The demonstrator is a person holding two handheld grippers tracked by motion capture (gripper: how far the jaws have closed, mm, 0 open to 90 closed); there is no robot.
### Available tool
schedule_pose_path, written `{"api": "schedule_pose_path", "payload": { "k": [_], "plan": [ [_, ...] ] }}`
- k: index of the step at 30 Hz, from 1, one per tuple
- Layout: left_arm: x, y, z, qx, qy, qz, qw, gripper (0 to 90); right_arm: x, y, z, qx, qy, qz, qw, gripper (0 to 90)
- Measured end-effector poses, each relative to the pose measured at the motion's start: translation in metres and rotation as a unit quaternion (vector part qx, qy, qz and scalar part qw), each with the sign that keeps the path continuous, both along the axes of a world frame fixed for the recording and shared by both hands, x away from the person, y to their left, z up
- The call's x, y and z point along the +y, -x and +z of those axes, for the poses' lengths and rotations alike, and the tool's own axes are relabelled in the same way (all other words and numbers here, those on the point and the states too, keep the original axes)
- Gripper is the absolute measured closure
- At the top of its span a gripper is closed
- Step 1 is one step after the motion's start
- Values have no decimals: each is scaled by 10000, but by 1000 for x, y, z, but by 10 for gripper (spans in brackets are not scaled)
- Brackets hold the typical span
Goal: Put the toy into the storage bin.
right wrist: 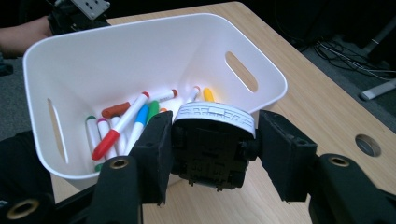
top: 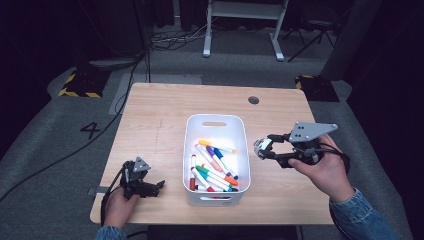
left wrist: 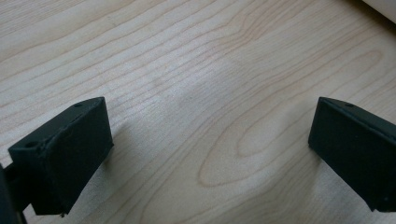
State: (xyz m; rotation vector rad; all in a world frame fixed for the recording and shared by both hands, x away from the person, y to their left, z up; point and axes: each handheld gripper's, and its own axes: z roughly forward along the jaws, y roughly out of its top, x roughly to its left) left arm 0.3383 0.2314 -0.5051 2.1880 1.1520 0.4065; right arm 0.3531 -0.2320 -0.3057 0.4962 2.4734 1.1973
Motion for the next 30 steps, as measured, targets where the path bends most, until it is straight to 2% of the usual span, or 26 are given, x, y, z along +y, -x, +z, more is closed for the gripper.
{"api": "schedule_pose_path", "payload": {
  "k": [10, 14, 20, 30],
  "plan": [
    [0, 0, 0, -1, 1, 0, 10000, 0, 29, 1, 5, 66, -68, 378, 9992, 474],
    [0, 0, 0, -1, -1, -2, 10000, 0, 40, 2, 3, 170, -117, 529, 9984, 474],
    [0, 0, 0, -11, 2, 5, 10000, 0, 53, 3, -6, 357, -106, 685, 9970, 474],
    [0, 0, 0, -12, 2, 6, 10000, 0, 60, 4, -30, 727, 129, 829, 9938, 474]
  ]
}}
